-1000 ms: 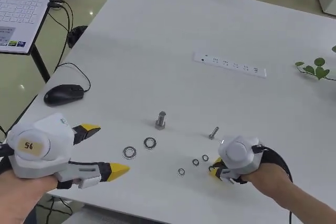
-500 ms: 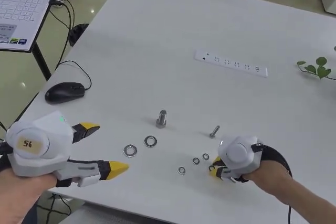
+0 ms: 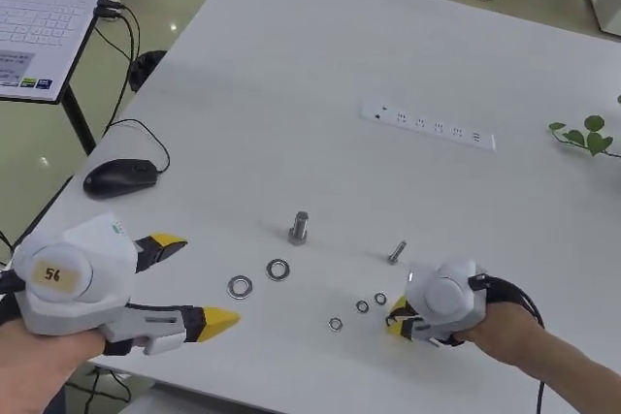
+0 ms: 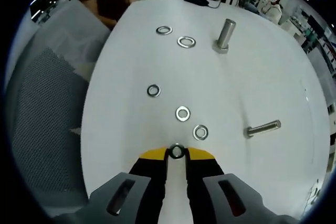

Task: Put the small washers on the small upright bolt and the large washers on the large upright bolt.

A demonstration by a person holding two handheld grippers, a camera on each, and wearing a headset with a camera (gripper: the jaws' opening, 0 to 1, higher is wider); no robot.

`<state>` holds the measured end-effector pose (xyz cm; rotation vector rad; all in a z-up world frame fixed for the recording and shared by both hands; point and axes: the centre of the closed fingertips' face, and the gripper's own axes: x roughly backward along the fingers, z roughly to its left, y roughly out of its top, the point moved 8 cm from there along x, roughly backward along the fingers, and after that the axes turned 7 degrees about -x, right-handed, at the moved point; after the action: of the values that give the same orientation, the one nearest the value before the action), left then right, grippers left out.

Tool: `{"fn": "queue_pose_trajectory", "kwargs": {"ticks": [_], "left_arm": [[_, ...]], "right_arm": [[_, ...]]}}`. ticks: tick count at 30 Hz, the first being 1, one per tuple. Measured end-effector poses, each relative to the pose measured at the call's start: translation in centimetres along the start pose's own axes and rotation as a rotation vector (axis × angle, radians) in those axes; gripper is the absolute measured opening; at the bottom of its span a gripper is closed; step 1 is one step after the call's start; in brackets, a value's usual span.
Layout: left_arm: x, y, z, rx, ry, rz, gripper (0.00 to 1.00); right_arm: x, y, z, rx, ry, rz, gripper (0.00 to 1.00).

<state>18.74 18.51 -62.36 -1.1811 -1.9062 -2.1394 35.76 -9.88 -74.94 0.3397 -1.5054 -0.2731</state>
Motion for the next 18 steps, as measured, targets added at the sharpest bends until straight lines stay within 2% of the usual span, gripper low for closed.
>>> {"fn": "queue_pose_trajectory", "kwargs": {"ticks": [6, 18], "left_arm": [[0.07, -0.15, 0.12, -0.001, -0.001, 0.003, 0.7], [0.09, -0.26, 0.28, 0.007, 0.004, -0.004, 0.69]], "right_arm": [[-0.01, 0.06, -0.03, 0.015, 0.003, 0.008, 0.14], [0.36, -0.22, -0.01, -0.081, -0.039, -0.017, 0.13]]}}
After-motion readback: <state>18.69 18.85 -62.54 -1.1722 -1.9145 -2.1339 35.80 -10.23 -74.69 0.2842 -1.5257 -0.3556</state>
